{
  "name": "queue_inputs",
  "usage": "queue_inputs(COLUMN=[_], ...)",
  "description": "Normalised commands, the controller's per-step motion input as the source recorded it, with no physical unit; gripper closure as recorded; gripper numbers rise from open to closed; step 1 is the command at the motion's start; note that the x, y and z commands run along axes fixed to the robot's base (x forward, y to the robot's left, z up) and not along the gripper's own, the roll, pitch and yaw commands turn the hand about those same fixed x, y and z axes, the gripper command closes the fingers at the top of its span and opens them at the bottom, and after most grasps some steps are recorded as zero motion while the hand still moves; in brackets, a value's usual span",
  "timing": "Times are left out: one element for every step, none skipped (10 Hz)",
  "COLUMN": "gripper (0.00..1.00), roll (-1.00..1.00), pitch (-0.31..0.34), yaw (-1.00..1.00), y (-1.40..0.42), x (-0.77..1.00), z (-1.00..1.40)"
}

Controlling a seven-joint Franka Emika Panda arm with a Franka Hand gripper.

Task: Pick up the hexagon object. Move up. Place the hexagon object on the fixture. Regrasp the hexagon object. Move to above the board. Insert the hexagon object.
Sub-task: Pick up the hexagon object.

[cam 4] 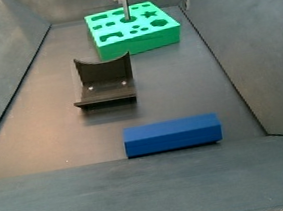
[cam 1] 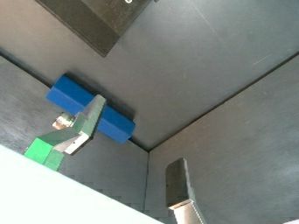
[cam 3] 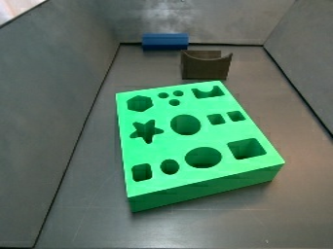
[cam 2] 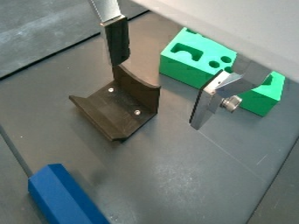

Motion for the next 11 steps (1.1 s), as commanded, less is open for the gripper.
queue_inputs(gripper=[0.00, 0.00, 0.00, 0.00, 0.00, 0.00, 0.00, 0.00, 0.00, 0.00, 0.00], roll=[-0.12, -0.02, 0.00, 0.00, 0.00, 0.00, 0.00, 0.00, -0.01, 0.00, 0.00], pitch=[-0.183, -0.114, -0.106, -0.110, -0.053, -0.054, -0.036, -0.003, 0.000, 0.000, 0.000], yaw=[-0.37, -0.47, -0.72, -0.68, -0.69, -0.71, -0.69, -0.67, -0.59, -0.58, -0.71], y=[0.27, 0.35, 0.17, 0.23, 0.27, 0.26, 0.28, 0.32, 0.39, 0.40, 0.27], x=[-0.41, -0.28, -0.21, -0.09, 0.00, 0.00, 0.01, 0.17, 0.27, 0.28, 0.29], z=[-0.03, -0.13, -0.12, -0.08, -0.09, -0.08, -0.09, -0.11, -0.14, -0.20, -0.23])
